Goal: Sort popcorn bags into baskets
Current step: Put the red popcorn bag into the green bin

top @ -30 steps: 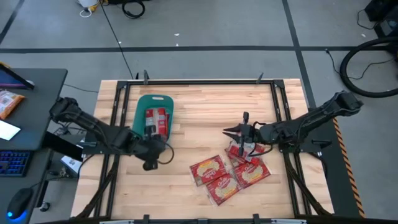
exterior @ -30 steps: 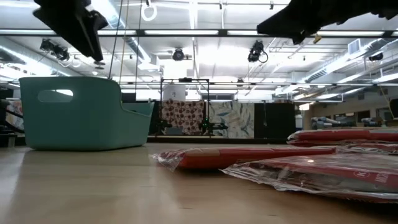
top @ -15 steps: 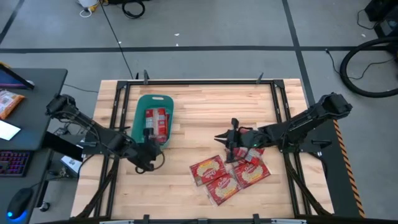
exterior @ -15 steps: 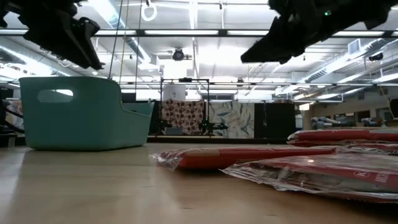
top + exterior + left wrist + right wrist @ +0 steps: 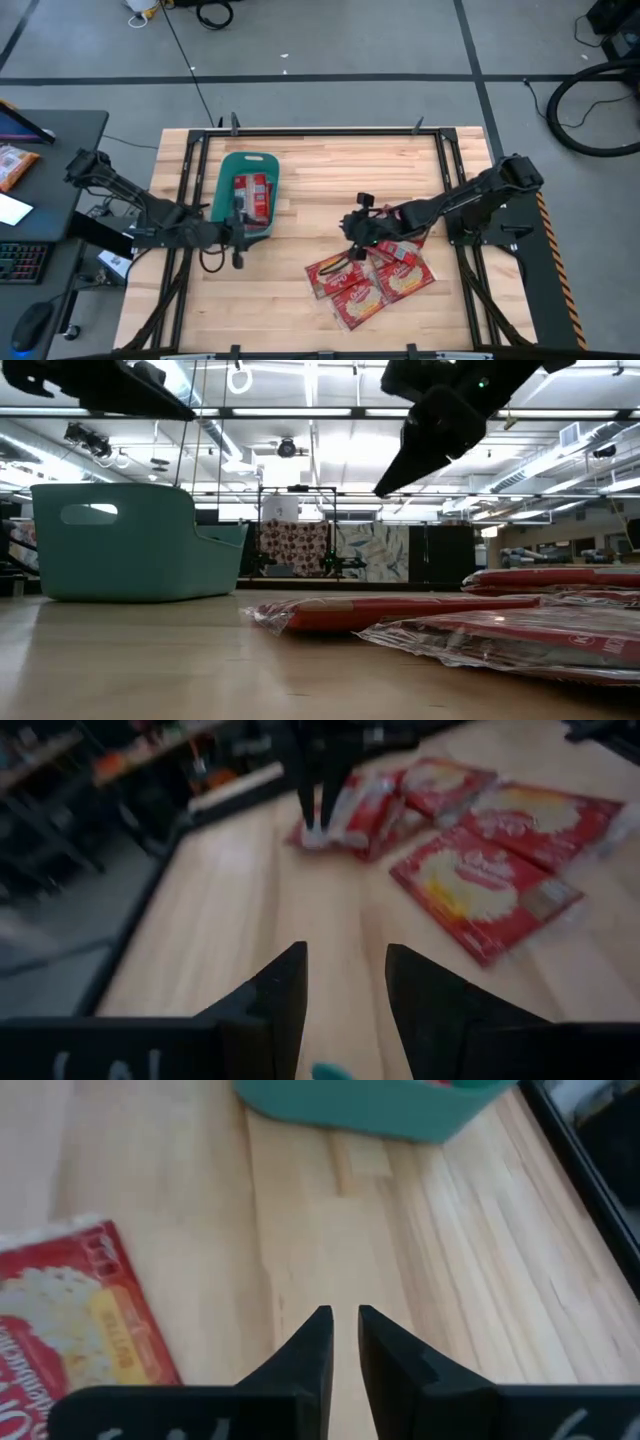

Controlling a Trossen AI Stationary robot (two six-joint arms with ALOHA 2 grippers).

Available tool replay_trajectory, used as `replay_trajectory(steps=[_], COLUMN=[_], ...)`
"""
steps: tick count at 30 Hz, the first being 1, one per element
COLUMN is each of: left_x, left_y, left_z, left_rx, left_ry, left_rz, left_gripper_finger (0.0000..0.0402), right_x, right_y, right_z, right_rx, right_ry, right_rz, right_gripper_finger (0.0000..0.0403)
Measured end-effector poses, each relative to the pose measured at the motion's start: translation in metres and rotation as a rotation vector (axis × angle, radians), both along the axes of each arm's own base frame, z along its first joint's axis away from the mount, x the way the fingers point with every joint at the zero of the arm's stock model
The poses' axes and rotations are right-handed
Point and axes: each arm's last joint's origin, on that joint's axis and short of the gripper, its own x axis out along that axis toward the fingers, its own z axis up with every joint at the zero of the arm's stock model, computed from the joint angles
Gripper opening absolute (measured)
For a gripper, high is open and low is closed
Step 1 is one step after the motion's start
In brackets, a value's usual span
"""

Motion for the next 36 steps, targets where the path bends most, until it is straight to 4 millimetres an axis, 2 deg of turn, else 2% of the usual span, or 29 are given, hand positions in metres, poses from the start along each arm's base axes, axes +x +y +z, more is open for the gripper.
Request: replay_trajectory(steps=[10,19,30,36], left_x=[0.005,-0.001,-0.001,0.000], left_y=[0.013,0.020,0.021,0.024], left_z=[-0.017,-0.038,-0.032,-0.032], left_rx=[0.040,0.009,0.027,0.030], left_ry=[-0.133,-0.184,-0.240,-0.234], left_rz=[-0.050,-0.019,-0.009,0.009], left_gripper_finger=[0.0142,0.0142,0.0142,0.0142], right_x=[-0.004,-0.011,-0.015,-0.021], right_y=[-0.005,-0.009,-0.010,-0.002], right_z=[0.003,-0.015,-0.024,-0.026], right_rx=[0.060,0.068,0.069,0.130], right_ry=[0.096,0.236,0.301,0.356], right_rz=[-0.127,-0.216,-0.274,-0.264], right_gripper_finger=[0.0132,0.0177,0.0205,0.0226])
